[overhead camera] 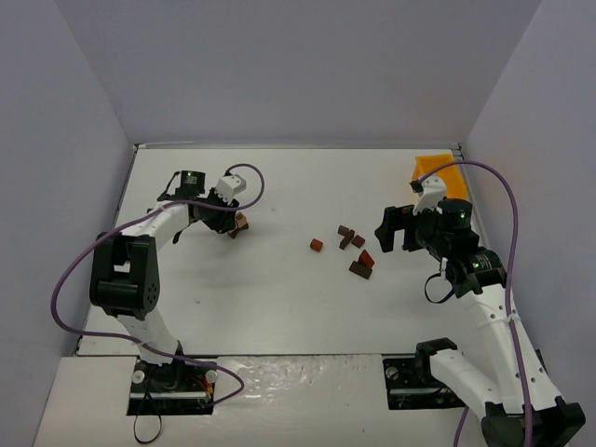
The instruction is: Build the wood block tower
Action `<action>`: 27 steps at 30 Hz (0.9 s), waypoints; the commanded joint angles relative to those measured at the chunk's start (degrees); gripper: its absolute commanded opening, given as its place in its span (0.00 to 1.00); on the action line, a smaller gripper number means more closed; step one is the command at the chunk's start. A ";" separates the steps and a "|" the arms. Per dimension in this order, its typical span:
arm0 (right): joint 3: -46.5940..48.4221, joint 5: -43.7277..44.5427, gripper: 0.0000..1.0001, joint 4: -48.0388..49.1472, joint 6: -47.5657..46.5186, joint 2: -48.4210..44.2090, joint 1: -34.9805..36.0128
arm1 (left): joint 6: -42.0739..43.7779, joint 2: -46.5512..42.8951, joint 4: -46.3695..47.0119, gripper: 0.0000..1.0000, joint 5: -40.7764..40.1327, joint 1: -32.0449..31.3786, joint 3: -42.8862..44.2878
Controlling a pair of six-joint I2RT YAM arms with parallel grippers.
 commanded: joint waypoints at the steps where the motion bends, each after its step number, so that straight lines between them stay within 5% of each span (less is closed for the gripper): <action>1: 1.63 -0.14 1.00 2.52 -0.35 -0.53 0.53 | -0.45 -0.67 2.04 0.01 2.63 0.27 3.07; 27: 1.54 -0.23 1.00 2.52 -0.44 -0.41 0.49 | -1.09 0.51 1.64 0.02 1.28 -0.34 3.99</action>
